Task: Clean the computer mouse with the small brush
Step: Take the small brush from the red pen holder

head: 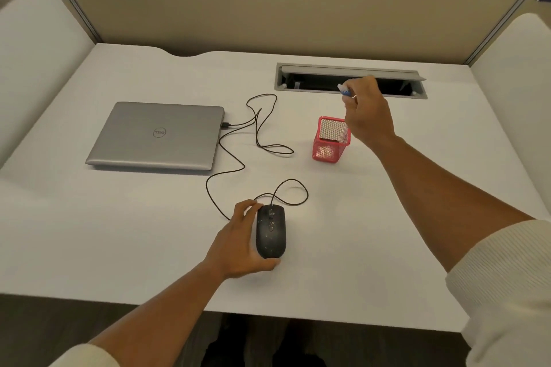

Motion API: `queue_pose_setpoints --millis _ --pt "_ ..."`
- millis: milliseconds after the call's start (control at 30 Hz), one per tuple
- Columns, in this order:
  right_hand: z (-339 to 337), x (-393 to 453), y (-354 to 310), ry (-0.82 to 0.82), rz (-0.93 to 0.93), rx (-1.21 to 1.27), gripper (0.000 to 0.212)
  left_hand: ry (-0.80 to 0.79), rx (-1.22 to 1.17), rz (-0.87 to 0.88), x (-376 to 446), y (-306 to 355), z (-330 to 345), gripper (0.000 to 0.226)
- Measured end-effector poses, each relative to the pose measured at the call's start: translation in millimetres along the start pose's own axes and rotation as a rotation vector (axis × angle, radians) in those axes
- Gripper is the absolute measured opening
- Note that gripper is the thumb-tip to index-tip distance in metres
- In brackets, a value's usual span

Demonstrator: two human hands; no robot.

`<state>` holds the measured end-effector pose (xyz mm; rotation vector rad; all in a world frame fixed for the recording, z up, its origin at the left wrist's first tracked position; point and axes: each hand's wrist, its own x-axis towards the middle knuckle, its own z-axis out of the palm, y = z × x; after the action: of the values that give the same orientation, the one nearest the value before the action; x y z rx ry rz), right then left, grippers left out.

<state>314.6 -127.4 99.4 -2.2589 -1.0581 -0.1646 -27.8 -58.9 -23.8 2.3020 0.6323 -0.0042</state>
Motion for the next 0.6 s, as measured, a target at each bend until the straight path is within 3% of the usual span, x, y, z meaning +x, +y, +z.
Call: queue_pose_setpoints --millis 167,367,500,600 --pt "-7.6 -16.9 -21.9 -0.017 -0.018 0.104 0.027 0.029 0.041 -0.031 -22.9 11.4 5.7 0.124" --pt "1.3 -60.4 -36.4 -0.203 0.347 0.117 0.013 0.017 0.086 -0.025 -43.3 19.2 6.5 0.125" --pt "4.1 -98.3 -41.7 -0.426 0.503 0.105 0.021 0.034 0.104 -0.006 -55.5 20.3 5.1 0.124" --pt "0.8 -128.5 -57.7 -0.419 0.631 0.223 0.013 0.035 0.115 0.014 -68.8 16.8 5.4 0.123"
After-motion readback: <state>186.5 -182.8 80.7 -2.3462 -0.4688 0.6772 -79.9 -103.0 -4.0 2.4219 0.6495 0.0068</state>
